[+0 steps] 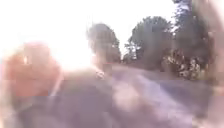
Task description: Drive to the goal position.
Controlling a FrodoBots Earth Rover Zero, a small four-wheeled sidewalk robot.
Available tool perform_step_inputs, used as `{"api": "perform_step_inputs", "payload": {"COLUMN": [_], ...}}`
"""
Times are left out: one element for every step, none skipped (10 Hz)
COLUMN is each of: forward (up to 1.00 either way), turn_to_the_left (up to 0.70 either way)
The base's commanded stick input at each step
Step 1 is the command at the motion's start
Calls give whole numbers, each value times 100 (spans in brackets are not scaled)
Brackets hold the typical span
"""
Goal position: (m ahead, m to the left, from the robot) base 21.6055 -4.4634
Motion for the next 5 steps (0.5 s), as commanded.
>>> {"api": "perform_step_inputs", "payload": {"forward": [100,100,100,100,100], "turn_to_the_left": [0,0,0,0,0]}}
